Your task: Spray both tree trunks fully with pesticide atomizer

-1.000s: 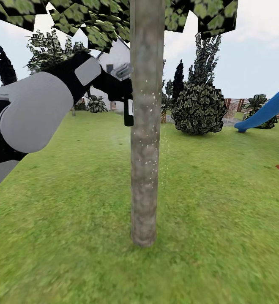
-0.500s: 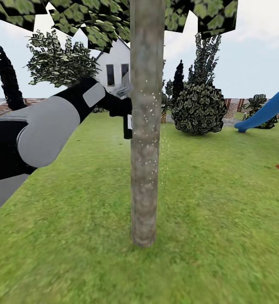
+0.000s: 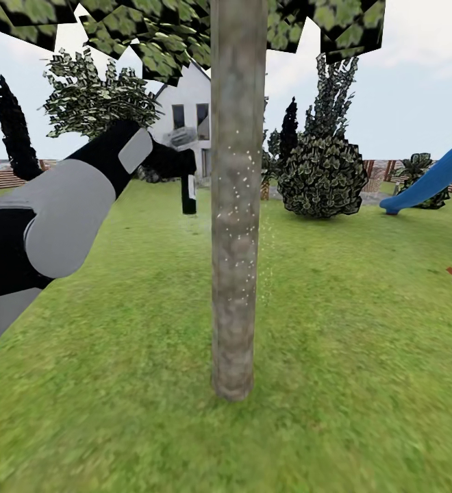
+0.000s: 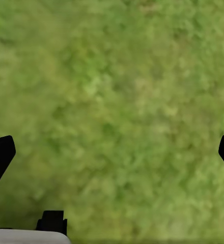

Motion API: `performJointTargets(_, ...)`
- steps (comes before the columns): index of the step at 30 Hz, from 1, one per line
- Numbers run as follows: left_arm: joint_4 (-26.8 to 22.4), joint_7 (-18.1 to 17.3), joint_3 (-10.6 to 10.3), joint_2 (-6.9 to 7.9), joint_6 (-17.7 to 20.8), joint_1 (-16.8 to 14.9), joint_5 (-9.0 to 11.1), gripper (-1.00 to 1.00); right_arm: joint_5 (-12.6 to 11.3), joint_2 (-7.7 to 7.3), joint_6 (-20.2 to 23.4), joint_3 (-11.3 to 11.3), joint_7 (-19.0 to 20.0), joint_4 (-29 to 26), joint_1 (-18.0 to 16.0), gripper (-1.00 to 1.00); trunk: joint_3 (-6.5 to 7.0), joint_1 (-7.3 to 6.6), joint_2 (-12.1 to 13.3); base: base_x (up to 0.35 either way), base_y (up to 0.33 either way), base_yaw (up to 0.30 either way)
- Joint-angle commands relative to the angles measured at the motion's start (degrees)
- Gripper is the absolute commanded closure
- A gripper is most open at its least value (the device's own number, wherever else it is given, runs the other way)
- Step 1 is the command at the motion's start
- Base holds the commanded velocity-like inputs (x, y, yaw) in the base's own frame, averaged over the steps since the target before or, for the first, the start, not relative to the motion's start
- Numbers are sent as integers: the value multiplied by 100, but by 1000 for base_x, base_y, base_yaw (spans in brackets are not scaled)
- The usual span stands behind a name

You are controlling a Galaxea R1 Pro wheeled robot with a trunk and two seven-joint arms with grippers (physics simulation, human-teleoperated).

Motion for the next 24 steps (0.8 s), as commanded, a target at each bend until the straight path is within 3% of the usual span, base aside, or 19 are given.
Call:
performJointTargets(1,-79,3,-8,3,3,0,-2,100,0,0,0,0,0,1,0,-100,-1,0,1,0,0,0)
performJointTargets(3,-62,-7,32,3,0,2,1,100,0,0,0,0,0,1,0,-100,-1,0,1,0,0,0)
performJointTargets(6,680,-28,43,-12,-373,8,5,100,0,0,0,0,0,-1,0,-100,-1,0,1,0,0,0)
performJointTargets(7,803,-31,43,-25,-588,168,3,100,0,0,0,0,0,0,0,-100,-1,0,1,0,0,0)
performJointTargets(12,861,-37,35,-251,-752,691,-12,100,0,0,0,0,-1,-1,0,-100,-1,0,1,0,0,0)
performJointTargets(17,862,-37,26,-262,-1205,1354,-44,100,0,0,0,0,2,-3,0,-100,-1,0,1,0,0,0)
performJointTargets(21,863,-37,25,-258,-1455,1736,-505,100,0,0,0,0,-3,-1,0,-100,-1,0,1,0,0,0)
performJointTargets(24,863,-37,25,-258,-1622,2065,-589,100,0,0,0,0,2,-1,0,-100,-1,0,1,0,0,0)
